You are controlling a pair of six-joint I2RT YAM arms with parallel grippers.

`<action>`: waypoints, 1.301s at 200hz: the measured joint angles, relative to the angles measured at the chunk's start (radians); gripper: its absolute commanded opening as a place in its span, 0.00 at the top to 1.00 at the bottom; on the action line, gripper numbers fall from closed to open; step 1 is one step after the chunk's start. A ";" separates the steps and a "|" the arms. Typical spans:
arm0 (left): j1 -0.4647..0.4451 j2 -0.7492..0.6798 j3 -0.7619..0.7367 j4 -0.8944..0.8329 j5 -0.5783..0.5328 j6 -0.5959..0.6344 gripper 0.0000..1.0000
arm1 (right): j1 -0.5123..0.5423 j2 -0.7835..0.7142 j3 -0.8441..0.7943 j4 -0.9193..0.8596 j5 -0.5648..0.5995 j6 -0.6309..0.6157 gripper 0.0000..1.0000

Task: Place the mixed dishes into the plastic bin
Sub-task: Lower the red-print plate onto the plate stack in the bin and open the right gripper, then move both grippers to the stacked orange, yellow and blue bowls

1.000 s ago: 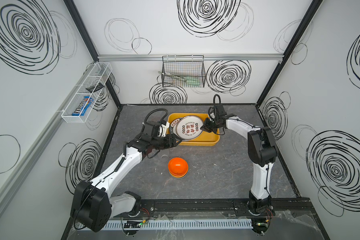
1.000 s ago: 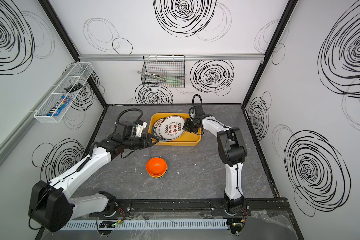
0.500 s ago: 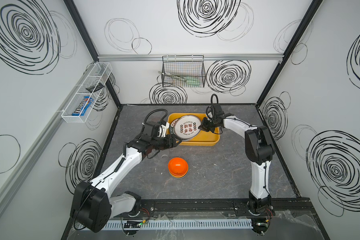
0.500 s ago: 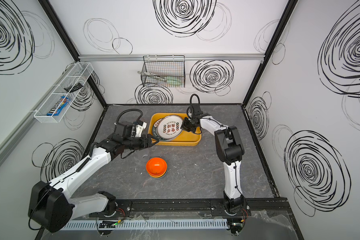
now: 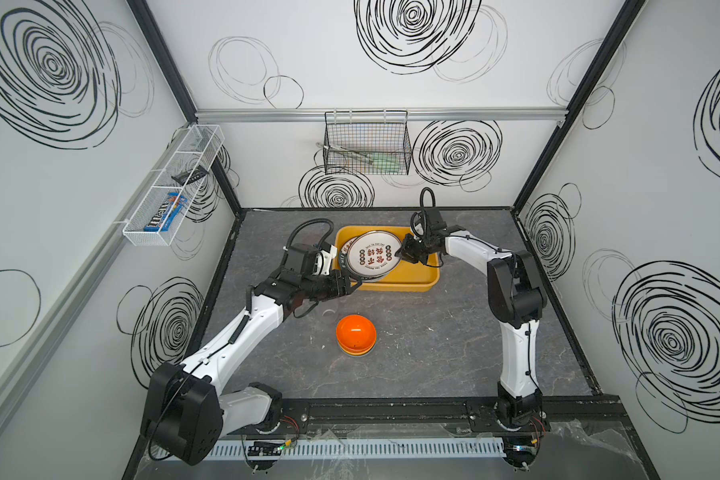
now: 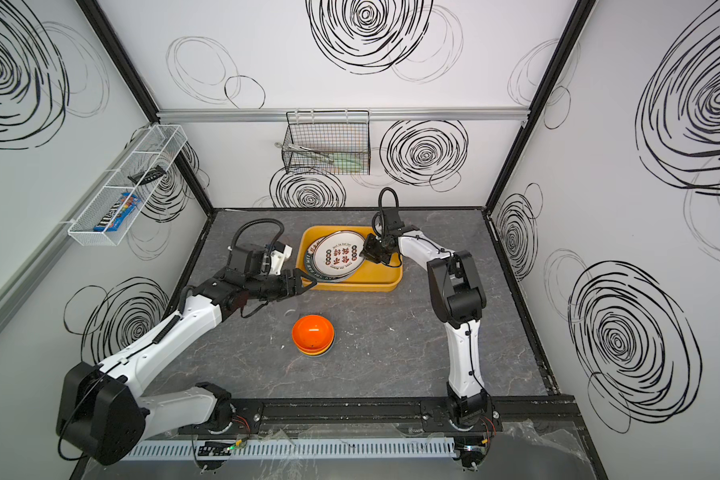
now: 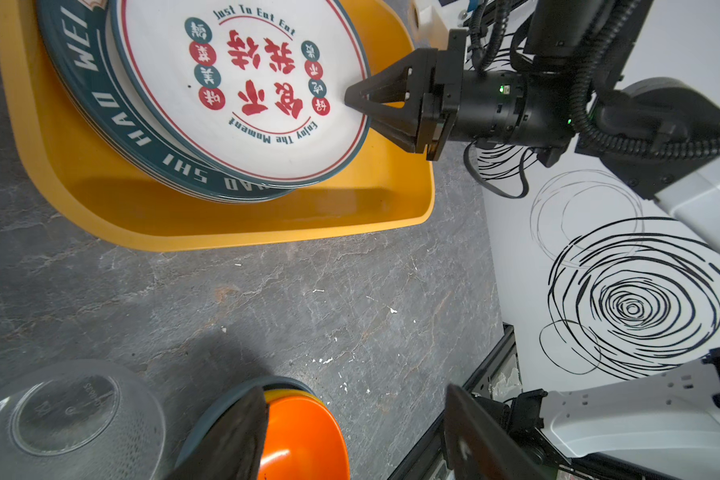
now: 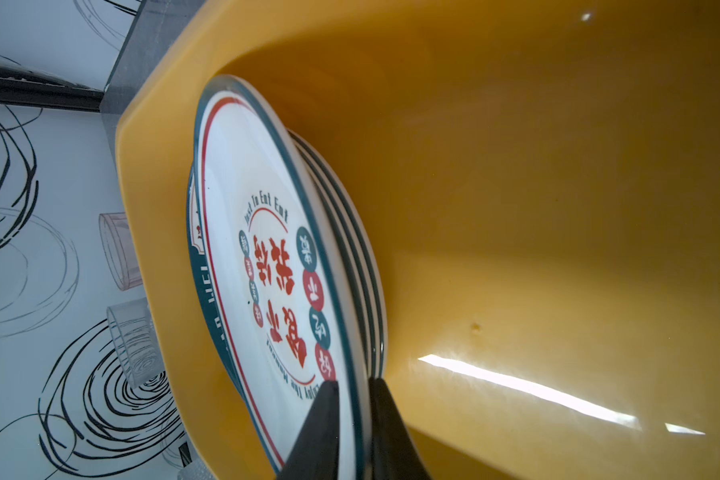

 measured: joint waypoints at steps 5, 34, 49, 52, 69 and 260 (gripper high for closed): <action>0.000 0.000 0.000 0.000 0.000 0.000 0.29 | 0.001 0.003 0.003 -0.003 0.003 -0.001 0.75; 0.001 -0.006 -0.005 0.003 0.001 -0.003 0.29 | 0.006 0.020 0.029 -0.028 0.027 -0.011 0.72; 0.002 -0.011 -0.010 0.004 0.001 -0.003 0.29 | 0.014 0.024 0.043 -0.043 0.047 -0.016 0.70; 0.002 -0.012 -0.010 0.004 0.002 -0.003 0.29 | 0.015 0.024 0.045 -0.045 0.051 -0.018 0.69; 0.004 -0.013 -0.014 0.005 0.005 -0.006 0.29 | 0.027 0.027 0.065 -0.064 0.076 -0.027 0.67; 0.010 -0.034 -0.033 0.007 0.018 -0.015 0.29 | 0.084 0.066 0.180 -0.203 0.213 -0.107 0.54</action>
